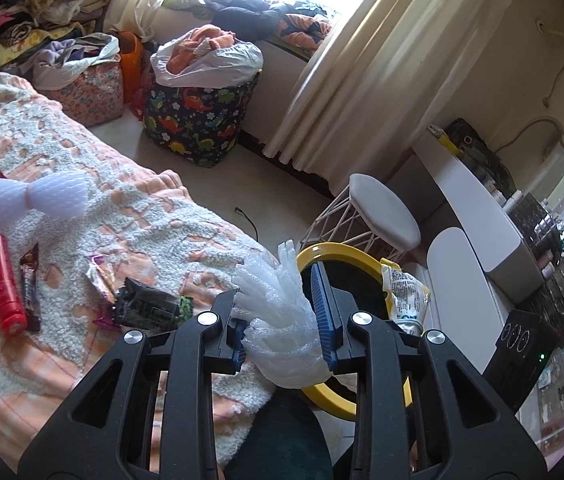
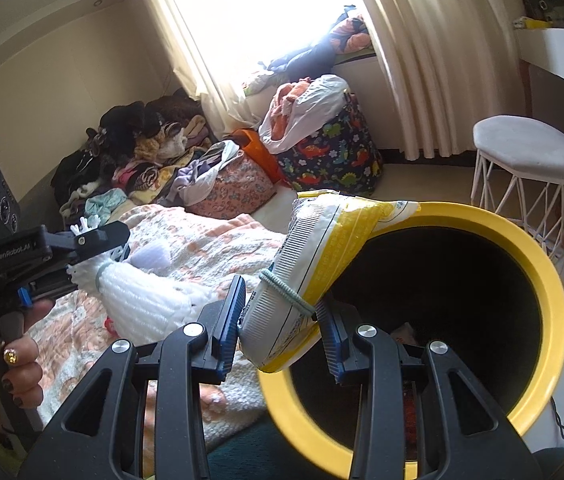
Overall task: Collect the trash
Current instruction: 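Carry the foam net and shoe over the yellow-rimmed bin with both tools, then open both tools to drop the foam net and shoe into the bin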
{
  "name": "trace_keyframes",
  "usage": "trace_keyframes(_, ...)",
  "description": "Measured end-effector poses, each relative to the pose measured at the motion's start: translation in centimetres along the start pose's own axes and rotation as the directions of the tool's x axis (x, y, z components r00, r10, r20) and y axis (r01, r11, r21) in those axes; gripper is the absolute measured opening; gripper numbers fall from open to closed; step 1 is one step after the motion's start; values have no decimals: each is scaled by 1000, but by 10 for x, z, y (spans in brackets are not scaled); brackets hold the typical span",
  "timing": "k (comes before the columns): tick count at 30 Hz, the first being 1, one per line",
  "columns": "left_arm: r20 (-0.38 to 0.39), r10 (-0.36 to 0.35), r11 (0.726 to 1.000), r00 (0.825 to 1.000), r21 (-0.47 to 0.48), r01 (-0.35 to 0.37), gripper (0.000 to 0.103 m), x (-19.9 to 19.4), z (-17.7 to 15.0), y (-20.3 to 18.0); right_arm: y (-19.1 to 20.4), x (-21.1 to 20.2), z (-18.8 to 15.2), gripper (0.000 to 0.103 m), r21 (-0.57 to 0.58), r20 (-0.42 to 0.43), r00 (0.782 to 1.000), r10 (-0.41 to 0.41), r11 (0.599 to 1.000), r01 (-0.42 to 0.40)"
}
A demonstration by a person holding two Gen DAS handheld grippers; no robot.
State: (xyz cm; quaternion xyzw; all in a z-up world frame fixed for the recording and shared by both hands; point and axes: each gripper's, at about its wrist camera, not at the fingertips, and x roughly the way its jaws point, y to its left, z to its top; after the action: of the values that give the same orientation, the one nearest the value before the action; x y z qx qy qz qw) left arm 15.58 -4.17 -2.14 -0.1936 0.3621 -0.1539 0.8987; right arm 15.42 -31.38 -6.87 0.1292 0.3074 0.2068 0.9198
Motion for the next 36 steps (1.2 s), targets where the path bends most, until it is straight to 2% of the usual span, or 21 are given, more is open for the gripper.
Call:
trace_keyframes(19,-64,1,990,998,143,8,21,42,-17,-54,-60,-14,3,34,112,40,996,-76,991,71)
trace_keyframes(36,-140,7,967,990,252,29,22,88,-36,-82,-95,-15,-1,34,185,15,990,-140,973,135)
